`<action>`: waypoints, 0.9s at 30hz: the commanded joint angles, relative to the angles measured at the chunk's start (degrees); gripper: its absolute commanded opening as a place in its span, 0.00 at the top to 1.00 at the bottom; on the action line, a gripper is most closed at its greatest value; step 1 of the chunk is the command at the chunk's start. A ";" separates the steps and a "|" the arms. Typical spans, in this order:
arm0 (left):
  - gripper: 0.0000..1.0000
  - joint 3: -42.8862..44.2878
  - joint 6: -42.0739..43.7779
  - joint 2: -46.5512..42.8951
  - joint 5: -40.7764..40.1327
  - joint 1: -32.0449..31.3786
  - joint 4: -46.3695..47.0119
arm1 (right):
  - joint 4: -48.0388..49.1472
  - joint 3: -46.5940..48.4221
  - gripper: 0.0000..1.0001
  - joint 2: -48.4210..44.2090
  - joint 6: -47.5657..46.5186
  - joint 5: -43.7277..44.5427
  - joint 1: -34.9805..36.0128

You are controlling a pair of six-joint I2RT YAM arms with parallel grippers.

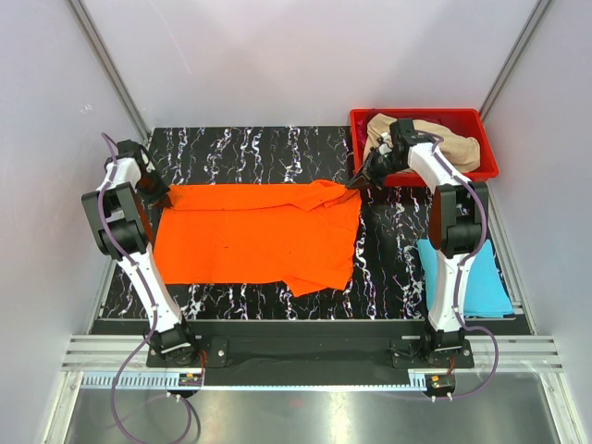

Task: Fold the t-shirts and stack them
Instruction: Fold the tshirt

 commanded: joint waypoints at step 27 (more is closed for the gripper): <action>0.99 -3.31 -0.18 -7.49 -1.48 1.66 1.58 | 0.76 -4.58 1.00 -5.25 -1.44 0.06 0.44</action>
